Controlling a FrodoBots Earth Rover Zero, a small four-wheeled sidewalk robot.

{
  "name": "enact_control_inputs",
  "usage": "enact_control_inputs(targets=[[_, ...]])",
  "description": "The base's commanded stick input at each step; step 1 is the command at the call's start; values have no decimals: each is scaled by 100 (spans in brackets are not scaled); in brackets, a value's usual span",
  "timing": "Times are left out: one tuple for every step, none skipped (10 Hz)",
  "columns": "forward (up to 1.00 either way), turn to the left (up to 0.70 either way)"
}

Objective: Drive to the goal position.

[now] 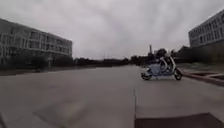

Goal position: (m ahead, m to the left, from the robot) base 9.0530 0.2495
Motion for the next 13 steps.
enact_control_inputs(targets=[[100,0],[100,0],[100,0],[100,0],[100,0],[100,0],[100,0],[100,0],[100,0],[100,0],[100,0],[100,0],[100,0]])
